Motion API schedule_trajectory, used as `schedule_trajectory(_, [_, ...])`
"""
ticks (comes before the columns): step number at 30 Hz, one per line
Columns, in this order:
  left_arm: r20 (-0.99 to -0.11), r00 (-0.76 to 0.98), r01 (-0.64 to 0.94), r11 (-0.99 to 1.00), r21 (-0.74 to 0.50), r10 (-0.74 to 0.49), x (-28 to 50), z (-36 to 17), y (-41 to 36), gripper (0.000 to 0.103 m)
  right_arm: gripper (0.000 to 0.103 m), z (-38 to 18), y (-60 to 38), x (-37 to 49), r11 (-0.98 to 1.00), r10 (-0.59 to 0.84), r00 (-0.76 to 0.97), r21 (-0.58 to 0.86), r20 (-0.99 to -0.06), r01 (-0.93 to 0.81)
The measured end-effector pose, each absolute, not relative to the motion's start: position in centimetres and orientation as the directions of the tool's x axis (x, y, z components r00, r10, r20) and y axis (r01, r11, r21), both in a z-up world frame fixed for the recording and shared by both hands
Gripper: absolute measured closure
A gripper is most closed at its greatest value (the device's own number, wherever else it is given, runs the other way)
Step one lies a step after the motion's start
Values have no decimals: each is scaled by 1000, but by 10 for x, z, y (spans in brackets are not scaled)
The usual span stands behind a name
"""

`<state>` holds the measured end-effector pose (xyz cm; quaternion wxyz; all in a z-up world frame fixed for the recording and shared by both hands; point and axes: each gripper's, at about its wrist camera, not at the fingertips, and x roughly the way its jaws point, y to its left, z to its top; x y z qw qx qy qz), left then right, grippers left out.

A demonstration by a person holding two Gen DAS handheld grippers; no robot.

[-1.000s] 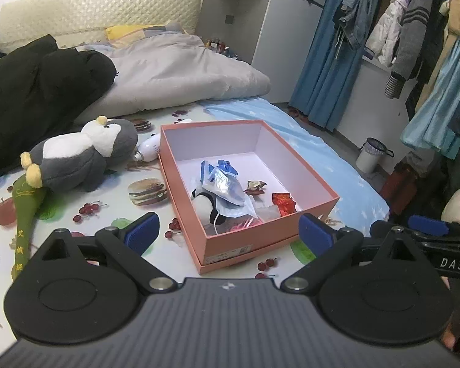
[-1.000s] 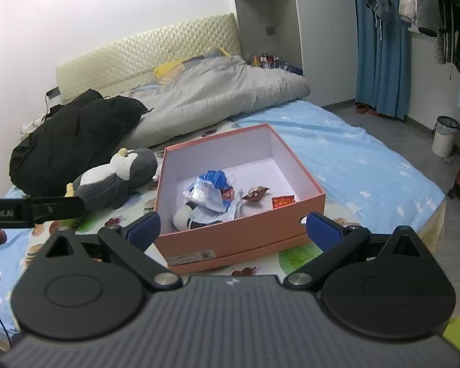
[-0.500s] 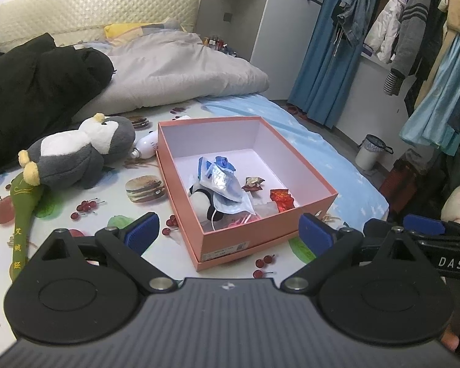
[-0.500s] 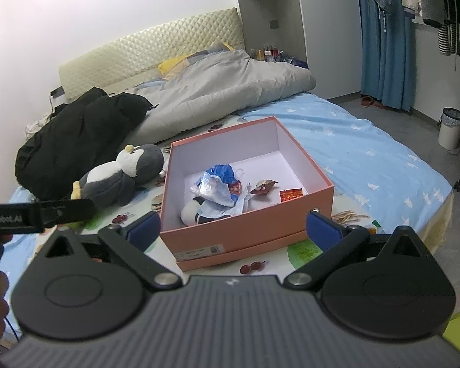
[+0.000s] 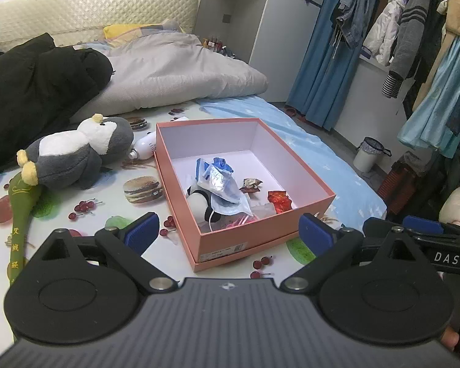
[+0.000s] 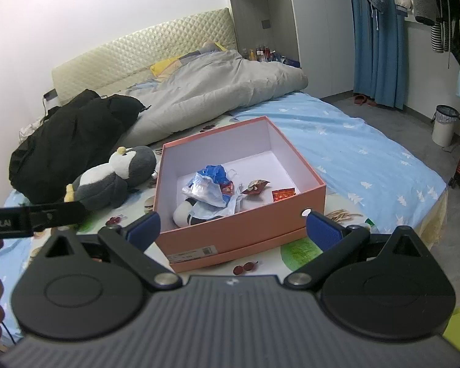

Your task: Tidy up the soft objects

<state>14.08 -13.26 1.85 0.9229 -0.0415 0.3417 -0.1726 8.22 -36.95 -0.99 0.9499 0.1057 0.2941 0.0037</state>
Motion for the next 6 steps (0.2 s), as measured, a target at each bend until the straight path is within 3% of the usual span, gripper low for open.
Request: schedule_trajectory(6, [-620,705,287,938,-195,-344,140,17,-131,3,0,-11,-366,83,979,72,826,198,-560,49])
